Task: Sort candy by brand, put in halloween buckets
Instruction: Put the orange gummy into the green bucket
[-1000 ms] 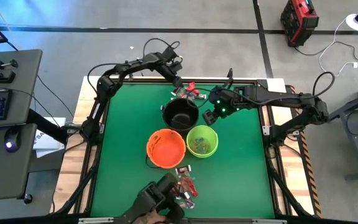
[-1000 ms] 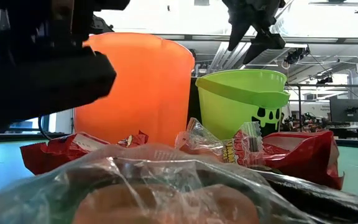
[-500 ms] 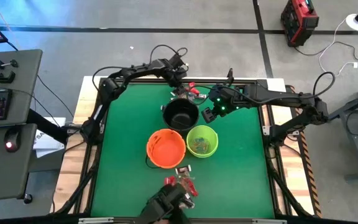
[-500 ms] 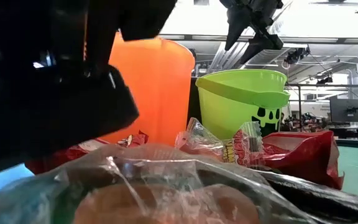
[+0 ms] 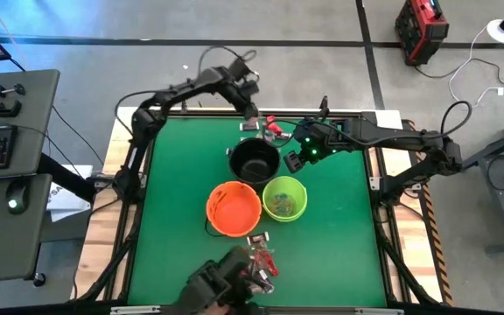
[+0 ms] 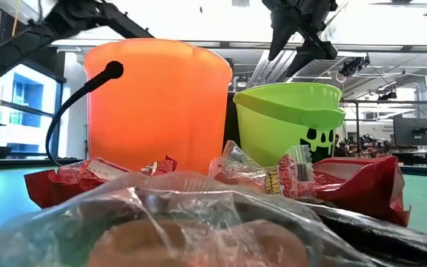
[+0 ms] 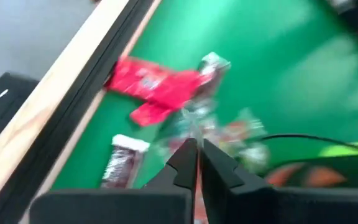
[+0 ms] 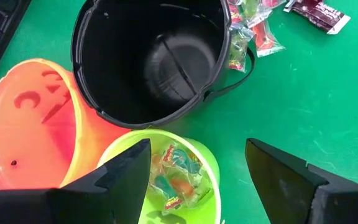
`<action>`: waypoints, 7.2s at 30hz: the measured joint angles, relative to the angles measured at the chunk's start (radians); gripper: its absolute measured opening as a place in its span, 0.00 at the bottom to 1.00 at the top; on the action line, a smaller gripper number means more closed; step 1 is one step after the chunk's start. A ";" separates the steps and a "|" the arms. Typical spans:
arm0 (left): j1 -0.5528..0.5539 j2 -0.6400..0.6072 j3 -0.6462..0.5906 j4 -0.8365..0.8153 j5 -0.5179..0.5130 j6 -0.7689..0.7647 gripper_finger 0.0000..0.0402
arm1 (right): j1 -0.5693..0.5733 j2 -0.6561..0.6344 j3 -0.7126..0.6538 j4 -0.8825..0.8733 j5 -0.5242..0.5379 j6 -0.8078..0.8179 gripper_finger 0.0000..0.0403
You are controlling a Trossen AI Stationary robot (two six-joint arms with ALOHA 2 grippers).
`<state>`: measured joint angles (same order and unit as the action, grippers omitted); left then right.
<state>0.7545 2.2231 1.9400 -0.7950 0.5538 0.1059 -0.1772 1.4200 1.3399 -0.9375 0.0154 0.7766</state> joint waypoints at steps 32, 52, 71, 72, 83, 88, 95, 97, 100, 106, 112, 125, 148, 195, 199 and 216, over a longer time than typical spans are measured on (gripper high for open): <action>-0.755 -0.380 -0.505 0.771 -0.385 -0.503 0.00 | 0.093 -0.458 0.000 -0.330 0.272 -0.133 0.63; -0.792 -0.451 -0.480 0.417 -0.406 -0.333 0.51 | 0.165 -0.348 0.000 -0.241 0.279 -0.076 0.63; -1.309 -0.922 -0.806 0.380 -1.107 -0.868 0.55 | 0.819 0.041 -0.171 0.443 0.035 0.053 0.63; -1.315 -0.922 -0.806 0.374 -1.111 -0.859 0.55 | 0.835 0.082 -0.171 0.482 0.037 0.103 0.63; -1.321 -0.960 -0.806 0.328 -0.966 -0.643 0.55 | 0.863 0.577 0.238 0.256 0.123 0.118 0.63; -1.357 -0.998 -0.806 0.300 -0.886 -0.609 0.55 | 0.815 0.703 0.398 0.080 0.153 0.139 0.63; -1.479 -1.014 -0.806 0.274 -0.955 -0.633 0.55 | 0.772 0.822 0.535 0.078 0.158 0.143 0.63; -1.510 -1.014 -0.806 0.273 -0.999 -0.639 0.55 | 0.771 0.852 0.559 0.065 0.157 0.131 0.63; -1.541 -1.014 -0.806 0.274 -1.073 -0.679 0.55 | 0.771 0.889 0.572 0.029 0.144 0.139 0.62; -1.577 -1.014 -0.806 0.274 -1.152 -0.699 0.55 | 0.771 0.922 0.576 0.025 0.138 0.161 0.49; -1.577 -1.014 -0.806 0.274 -1.162 -0.705 0.55 | 0.771 0.917 0.611 -0.038 0.142 0.137 0.23; -1.579 -1.013 -0.806 0.260 -1.171 -0.671 0.55 | 0.782 0.907 1.014 -0.489 0.243 -0.026 0.01; -1.628 -1.114 -0.806 0.249 -1.306 -0.776 0.55 | 0.458 0.124 -0.083 0.135 0.373 0.060 0.00; -0.321 -1.185 -0.806 0.417 -0.400 -0.431 0.55 | 0.461 -0.188 -0.223 -0.171 0.504 0.367 0.55; -0.141 -1.056 -0.798 0.426 -0.239 -0.459 0.55 | 0.346 -0.303 -0.345 0.051 0.469 0.254 0.55; 0.141 -0.455 -0.535 0.297 0.058 0.038 0.55 | 0.116 -0.373 -0.453 0.358 0.290 0.126 0.55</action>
<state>0.8953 1.7677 1.4048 -0.4981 0.6118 0.1442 -0.0612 1.0473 0.8867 -0.5793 0.3054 0.9025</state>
